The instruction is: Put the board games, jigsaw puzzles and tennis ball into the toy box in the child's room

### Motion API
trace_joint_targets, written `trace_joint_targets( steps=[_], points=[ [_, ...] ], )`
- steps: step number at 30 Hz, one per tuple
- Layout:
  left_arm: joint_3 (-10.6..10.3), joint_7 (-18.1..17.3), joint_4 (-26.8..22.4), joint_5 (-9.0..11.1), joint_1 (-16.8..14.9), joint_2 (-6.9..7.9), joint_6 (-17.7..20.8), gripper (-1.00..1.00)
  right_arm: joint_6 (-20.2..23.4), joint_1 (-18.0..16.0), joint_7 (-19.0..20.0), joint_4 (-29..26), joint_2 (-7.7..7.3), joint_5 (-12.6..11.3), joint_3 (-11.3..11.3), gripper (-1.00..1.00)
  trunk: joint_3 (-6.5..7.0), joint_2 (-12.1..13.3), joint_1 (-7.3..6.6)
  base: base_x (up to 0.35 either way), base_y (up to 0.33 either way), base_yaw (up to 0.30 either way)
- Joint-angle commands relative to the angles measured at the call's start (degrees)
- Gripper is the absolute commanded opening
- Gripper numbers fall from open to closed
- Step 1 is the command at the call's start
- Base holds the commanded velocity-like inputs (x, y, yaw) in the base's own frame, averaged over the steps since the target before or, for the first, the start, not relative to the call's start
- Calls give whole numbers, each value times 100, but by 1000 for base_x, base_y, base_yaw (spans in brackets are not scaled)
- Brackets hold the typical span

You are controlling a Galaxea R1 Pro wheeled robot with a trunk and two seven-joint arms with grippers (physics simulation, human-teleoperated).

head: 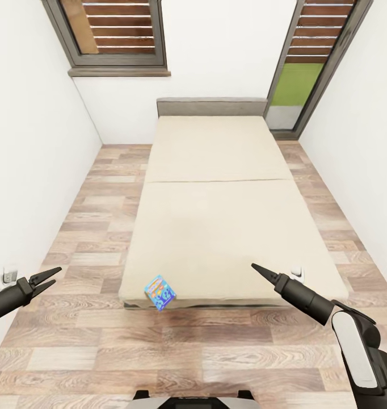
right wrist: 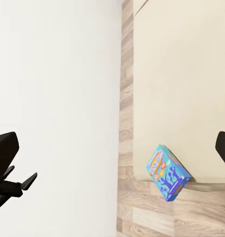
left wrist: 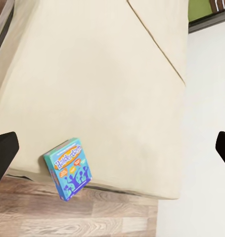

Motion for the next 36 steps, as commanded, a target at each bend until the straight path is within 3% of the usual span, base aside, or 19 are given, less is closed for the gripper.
trace_joint_targets(
  steps=[1, 36],
  points=[
    [6, -15, 2, 5, -4, 0, 59, 100, 35, -4, 12, 0, 1, -5, -7, 100, 2, -9, 3, 0, 0, 0],
    [5, -2, 15, -3, -4, 5, 51, 100, 35, -4, 4, 21, 9, 4, 1, 100, 333, -9, 3, 0, 0, 0]
  ],
)
